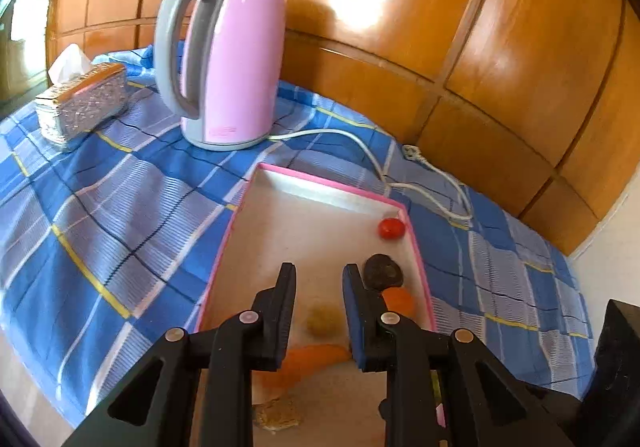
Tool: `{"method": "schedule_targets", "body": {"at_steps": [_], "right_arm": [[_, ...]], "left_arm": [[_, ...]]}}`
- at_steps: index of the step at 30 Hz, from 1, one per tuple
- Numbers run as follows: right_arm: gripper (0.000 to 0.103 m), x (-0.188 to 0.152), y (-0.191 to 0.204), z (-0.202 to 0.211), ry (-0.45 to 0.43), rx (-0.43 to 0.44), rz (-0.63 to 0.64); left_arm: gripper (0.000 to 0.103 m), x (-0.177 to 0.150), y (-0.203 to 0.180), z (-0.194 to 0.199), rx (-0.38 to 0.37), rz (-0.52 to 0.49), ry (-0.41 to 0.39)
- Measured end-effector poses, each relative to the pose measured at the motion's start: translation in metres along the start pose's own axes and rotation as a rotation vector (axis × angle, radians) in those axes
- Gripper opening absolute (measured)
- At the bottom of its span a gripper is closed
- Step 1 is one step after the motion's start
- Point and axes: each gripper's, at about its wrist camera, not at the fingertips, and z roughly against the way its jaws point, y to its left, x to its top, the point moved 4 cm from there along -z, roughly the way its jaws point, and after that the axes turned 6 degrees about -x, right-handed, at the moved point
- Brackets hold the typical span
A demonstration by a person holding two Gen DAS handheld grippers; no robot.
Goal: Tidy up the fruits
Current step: 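Lower the potato and green tomato into the tray and open both tools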
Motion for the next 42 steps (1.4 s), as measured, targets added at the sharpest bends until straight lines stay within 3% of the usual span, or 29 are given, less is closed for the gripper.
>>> {"method": "schedule_targets", "body": {"at_steps": [7, 35, 42], "right_arm": [[0.034, 0.0, 0.003, -0.006, 0.011, 0.001, -0.002], [0.039, -0.001, 0.007, -0.007, -0.004, -0.019, -0.01], [0.032, -0.008, 0.012, -0.009, 0.004, -0.032, 0.02]], "left_arm": [[0.024, -0.003, 0.006, 0.007, 0.054, 0.007, -0.006], [0.025, -0.015, 0.011, 0.016, 0.058, 0.031, 0.011], [0.025, -0.017, 0.011, 0.017, 0.06, 0.034, 0.012]]}}
